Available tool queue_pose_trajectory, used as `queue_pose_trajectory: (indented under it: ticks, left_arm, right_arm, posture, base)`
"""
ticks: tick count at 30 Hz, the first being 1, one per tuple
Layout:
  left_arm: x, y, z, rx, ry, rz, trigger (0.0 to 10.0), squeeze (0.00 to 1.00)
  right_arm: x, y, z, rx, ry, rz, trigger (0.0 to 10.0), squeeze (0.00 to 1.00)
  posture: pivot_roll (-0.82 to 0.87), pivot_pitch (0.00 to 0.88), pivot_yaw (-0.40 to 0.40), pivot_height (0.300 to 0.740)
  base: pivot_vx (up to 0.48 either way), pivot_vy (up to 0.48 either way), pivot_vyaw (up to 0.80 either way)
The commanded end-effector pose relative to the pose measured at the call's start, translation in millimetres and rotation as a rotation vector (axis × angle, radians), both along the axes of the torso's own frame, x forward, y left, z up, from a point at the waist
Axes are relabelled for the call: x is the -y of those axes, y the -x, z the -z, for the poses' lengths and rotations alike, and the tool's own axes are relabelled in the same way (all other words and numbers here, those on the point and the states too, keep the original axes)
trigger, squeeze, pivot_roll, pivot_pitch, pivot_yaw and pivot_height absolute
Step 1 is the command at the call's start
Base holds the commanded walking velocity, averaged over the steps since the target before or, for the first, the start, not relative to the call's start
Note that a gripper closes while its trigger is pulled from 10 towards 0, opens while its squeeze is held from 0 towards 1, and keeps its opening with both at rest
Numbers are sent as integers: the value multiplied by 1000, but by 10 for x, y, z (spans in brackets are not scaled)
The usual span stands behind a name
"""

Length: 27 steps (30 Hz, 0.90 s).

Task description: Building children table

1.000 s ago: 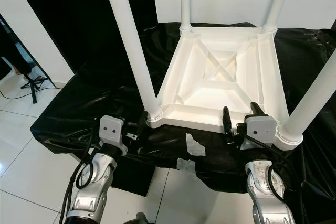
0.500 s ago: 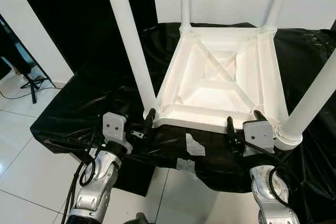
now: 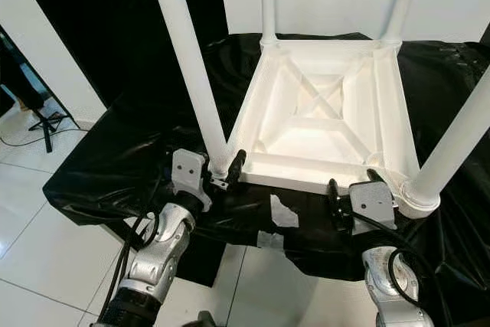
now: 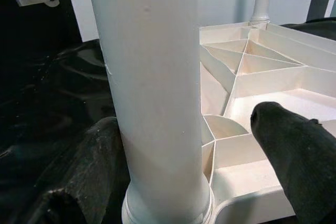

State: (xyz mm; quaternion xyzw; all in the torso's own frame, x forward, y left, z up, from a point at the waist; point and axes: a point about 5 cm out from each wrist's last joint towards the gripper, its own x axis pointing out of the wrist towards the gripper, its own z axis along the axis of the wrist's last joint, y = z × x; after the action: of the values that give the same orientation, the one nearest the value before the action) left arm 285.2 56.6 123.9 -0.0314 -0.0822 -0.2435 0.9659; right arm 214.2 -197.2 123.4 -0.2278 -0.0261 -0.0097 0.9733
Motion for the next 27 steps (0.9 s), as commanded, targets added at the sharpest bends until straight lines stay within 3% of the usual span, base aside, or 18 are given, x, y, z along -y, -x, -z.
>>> queue_pose_trajectory:
  ticks: [1, 6, 7, 8, 9, 10, 12, 13, 17, 18, 19, 20, 22, 23, 24, 25, 27]
  left_arm:
    - [210, 43, -25, -3, 66, 90, 10000, 0]
    - [255, 1, 15, -17, 38, 98, 10000, 0]
    - [272, -3, 17, -18, 40, 101, 8196, 0]
    - [272, -3, 17, -18, 40, 101, 8196, 0]
    - [289, -3, 18, -18, 44, 106, 7176, 0]
    - [312, -1, 23, -22, 44, 113, 4314, 0]
    - [338, 0, 34, -30, 43, 119, 4157, 0]
    - [373, 4, 42, -36, 39, 126, 8902, 0]
    - [409, 7, 51, -40, 35, 133, 8902, 0]
    - [422, 2, 47, -37, 33, 135, 10000, 0]
    - [427, -21, 44, -34, 27, 129, 6627, 0]
    - [423, -34, 47, -35, 22, 123, 4824, 0]
    - [420, -44, 50, -36, 19, 119, 4824, 0]
    - [414, -54, 47, -32, 17, 115, 2157, 0]
    - [411, -59, 45, -28, 17, 114, 2157, 0]
    - [406, -70, 32, -21, 21, 112, 0, 0]
    - [401, -87, 11, -13, 25, 107, 0, 0]
  right_arm:
    - [-36, 4, -7, -13, 10, -15, 10000, 0]
    - [-31, -18, 6, -49, 37, -4, 10000, 0]
    - [-30, -21, 3, -54, 43, -5, 10000, 0]
    - [-30, -21, 3, -54, 43, -5, 10000, 0]
    - [-30, -22, 2, -58, 47, -6, 10000, 0]
    - [-30, -22, 4, -64, 51, -6, 10000, 0]
    - [-33, -21, 6, -70, 53, -5, 10000, 0]
    - [-39, -18, 10, -74, 53, -6, 10000, 0]
    - [-46, -14, 12, -80, 53, -5, 10000, 0]
    - [-49, -15, 11, -81, 54, -6, 10000, 0]
    - [-50, -20, 8, -85, 55, -6, 10000, 0]
    - [-48, -22, 8, -86, 57, -6, 10000, 0]
    - [-47, -23, 7, -87, 58, -5, 10000, 0]
    - [-42, -25, 9, -92, 66, -6, 10000, 0]
    - [-39, -26, 9, -96, 73, -7, 10000, 0]
    - [-24, -34, 16, -110, 116, -10, 10000, 0]
    - [0, -56, 18, -131, 202, -20, 10000, 0]
  posture:
    - [84, 0, 70, 740]
    - [81, 0, 69, 740]
    - [79, 0, 68, 740]
    - [79, 0, 68, 740]
    - [79, 0, 68, 740]
    - [76, 0, 68, 740]
    - [75, 0, 68, 740]
    - [74, 0, 68, 740]
    - [74, 0, 68, 740]
    - [70, 0, 68, 740]
    - [69, 0, 68, 740]
    - [69, 0, 68, 740]
    - [69, 0, 68, 740]
    - [67, 0, 69, 740]
    - [67, 0, 69, 740]
    - [67, 0, 68, 740]
    - [67, 0, 68, 740]
  base:
    - [0, 0, 0]
    - [0, 0, 0]
    - [0, 0, 0]
    - [0, 0, 0]
    - [0, 0, 0]
    - [0, 0, 0]
    - [0, 0, 0]
    - [0, 0, 0]
    - [0, 0, 0]
    - [0, 0, 0]
    - [0, 0, 0]
    - [0, 0, 0]
    - [0, 0, 0]
    - [0, 0, 0]
    - [0, 0, 0]
    - [0, 0, 0]
    - [0, 0, 0]
